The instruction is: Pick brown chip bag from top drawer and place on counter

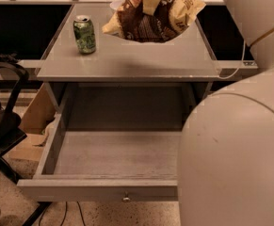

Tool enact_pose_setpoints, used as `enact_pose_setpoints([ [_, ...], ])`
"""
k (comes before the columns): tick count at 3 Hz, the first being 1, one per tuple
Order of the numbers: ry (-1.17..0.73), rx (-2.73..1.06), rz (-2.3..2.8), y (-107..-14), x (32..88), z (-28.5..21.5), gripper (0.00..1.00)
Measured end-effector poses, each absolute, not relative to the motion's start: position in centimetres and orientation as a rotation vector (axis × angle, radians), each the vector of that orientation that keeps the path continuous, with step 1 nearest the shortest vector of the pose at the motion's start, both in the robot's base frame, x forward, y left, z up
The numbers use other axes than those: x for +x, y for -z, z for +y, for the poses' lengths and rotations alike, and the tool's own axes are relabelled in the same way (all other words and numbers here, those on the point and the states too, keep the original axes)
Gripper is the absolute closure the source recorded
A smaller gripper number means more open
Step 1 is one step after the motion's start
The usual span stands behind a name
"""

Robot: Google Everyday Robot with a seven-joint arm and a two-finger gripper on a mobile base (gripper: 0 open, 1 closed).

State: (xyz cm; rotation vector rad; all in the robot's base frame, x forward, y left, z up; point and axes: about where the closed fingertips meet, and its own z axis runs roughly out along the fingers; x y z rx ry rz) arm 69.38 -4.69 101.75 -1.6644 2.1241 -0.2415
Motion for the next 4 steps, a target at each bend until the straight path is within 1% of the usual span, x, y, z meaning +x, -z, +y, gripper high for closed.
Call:
enact_pose_setpoints([
  [1, 0.242, -1.664, 2.123, -101.7, 69.4, -4.7, 1.0],
  [2, 0.374, -1.587, 2.139, -101.9, 73.5, -6.4, 1.0],
  [3, 0.543, -1.427, 2.155, -101.9, 79.0, -8.7, 1.0],
  [4, 0.621, -1.301, 2.168, -101.0, 82.7, -9.7, 1.0],
])
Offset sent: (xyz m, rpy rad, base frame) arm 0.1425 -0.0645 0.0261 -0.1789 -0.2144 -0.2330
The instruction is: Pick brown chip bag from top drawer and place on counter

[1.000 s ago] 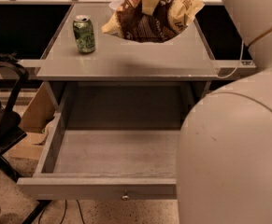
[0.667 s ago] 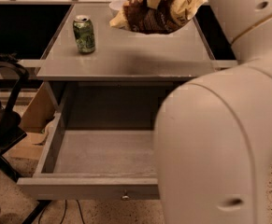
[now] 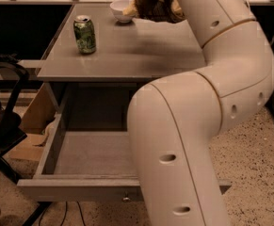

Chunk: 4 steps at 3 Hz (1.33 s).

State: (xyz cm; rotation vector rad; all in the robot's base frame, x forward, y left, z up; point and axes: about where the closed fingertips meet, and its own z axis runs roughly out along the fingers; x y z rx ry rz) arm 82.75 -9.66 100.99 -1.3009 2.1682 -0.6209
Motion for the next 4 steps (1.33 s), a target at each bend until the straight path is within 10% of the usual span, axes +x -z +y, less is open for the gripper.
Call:
enact_pose_setpoints([
  [4, 0.628, -1.285, 2.17, -100.57, 83.42, -9.65, 0.14],
])
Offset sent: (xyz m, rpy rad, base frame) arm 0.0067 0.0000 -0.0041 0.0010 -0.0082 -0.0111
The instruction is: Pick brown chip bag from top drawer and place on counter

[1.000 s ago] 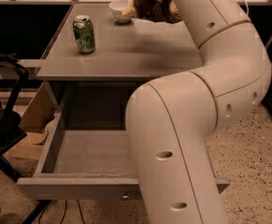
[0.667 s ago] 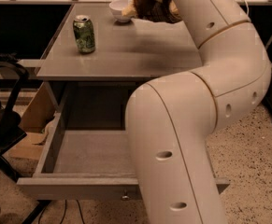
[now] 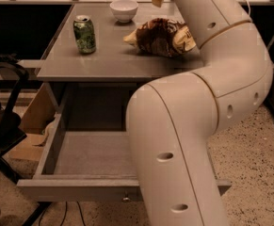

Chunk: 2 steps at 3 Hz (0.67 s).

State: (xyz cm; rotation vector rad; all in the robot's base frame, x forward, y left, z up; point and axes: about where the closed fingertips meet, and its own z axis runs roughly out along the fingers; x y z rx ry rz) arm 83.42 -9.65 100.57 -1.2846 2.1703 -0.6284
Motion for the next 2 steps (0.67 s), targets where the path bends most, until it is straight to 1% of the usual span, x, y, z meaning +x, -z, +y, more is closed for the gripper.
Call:
enact_pose_setpoints([
  [1, 0.628, -1.285, 2.17, -100.57, 83.42, -9.65, 0.0],
  [2, 0.628, -1.285, 2.17, -100.57, 83.42, -9.65, 0.0],
])
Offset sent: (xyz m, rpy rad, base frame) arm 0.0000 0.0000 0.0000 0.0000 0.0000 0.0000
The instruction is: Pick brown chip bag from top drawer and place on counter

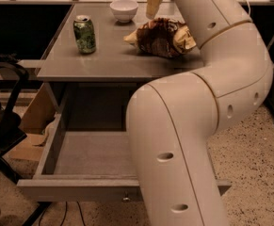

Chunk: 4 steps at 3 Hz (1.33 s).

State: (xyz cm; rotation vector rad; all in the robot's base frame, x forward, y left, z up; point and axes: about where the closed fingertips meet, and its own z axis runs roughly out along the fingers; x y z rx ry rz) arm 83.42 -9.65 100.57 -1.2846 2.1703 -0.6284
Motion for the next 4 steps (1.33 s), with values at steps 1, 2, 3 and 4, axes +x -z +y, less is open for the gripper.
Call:
enact_pose_setpoints([
  [1, 0.505, -1.166, 2.139, -102.9, 82.7, -11.4, 0.0],
  [2, 0.423, -0.983, 2.092, -107.8, 80.8, -14.3, 0.0],
  [3, 0.411, -0.751, 2.092, -111.9, 77.5, -19.8, 0.0],
  [4, 0.432, -0.549, 2.103, -113.6, 73.5, -23.8, 0.0],
])
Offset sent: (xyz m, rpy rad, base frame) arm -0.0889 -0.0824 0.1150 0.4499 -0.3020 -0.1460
